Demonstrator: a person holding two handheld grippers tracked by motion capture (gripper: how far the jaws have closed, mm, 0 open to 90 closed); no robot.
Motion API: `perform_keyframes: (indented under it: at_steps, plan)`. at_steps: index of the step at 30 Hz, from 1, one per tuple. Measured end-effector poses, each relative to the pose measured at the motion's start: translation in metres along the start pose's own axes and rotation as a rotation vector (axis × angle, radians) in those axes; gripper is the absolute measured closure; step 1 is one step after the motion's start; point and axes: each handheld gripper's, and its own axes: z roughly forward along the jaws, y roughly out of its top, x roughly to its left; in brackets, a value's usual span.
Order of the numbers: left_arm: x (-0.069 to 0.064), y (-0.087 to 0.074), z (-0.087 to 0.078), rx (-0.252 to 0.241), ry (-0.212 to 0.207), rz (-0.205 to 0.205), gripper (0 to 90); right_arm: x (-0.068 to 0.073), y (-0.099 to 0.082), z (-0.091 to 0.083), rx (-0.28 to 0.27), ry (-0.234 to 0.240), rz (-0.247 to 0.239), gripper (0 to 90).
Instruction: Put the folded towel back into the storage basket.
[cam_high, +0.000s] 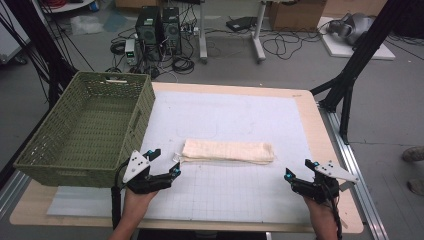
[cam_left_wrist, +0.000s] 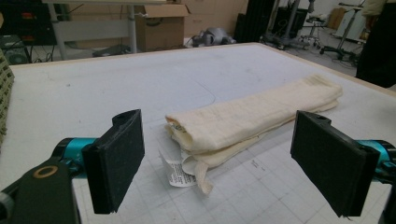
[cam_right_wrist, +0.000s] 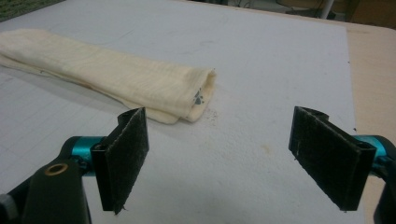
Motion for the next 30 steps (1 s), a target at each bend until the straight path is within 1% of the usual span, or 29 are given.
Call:
perform_keyframes:
  at_steps: [6,14,17,19,22,25,27,29,30]
  plan:
    - [-0.0003,-0.0006,0.0023,0.004,-0.002,-0.005,17.7,-0.0011,-0.0003,0.0007,-0.001,0.001,-0.004,18.7]
    - [-0.0013,-0.0003,0.0000,0.011,-0.008,0.011,18.1,-0.0009,0.0004,-0.0008,-0.004,-0.001,0.001,18.8]
    - [-0.0012,0.0003,-0.0001,0.008,-0.010,0.000,18.2,0.0039,0.0011,-0.0018,-0.002,0.007,-0.004,18.8]
    - [-0.0018,0.0007,0.0022,0.012,-0.015,-0.006,18.2,0.0046,0.0006,-0.0033,-0.004,0.008,-0.009,18.8]
    - [-0.0042,0.0025,0.0044,0.016,-0.023,0.005,18.1,0.0019,-0.0005,-0.0054,-0.006,0.003,0.000,18.8]
    - [-0.0039,0.0047,0.0037,0.011,-0.023,-0.004,18.0,0.0002,-0.0010,-0.0059,-0.007,-0.001,0.006,18.8]
    - [-0.0033,0.0046,0.0042,0.008,-0.020,-0.010,18.0,0.0004,-0.0009,-0.0055,-0.006,-0.001,0.002,18.8]
    - [-0.0019,0.0052,0.0055,0.017,-0.022,-0.026,18.1,0.0010,-0.0009,-0.0047,-0.009,-0.002,0.007,18.8]
    - [-0.0019,0.0058,0.0058,0.021,-0.024,-0.022,18.1,0.0009,-0.0008,-0.0045,-0.009,-0.001,0.003,18.8]
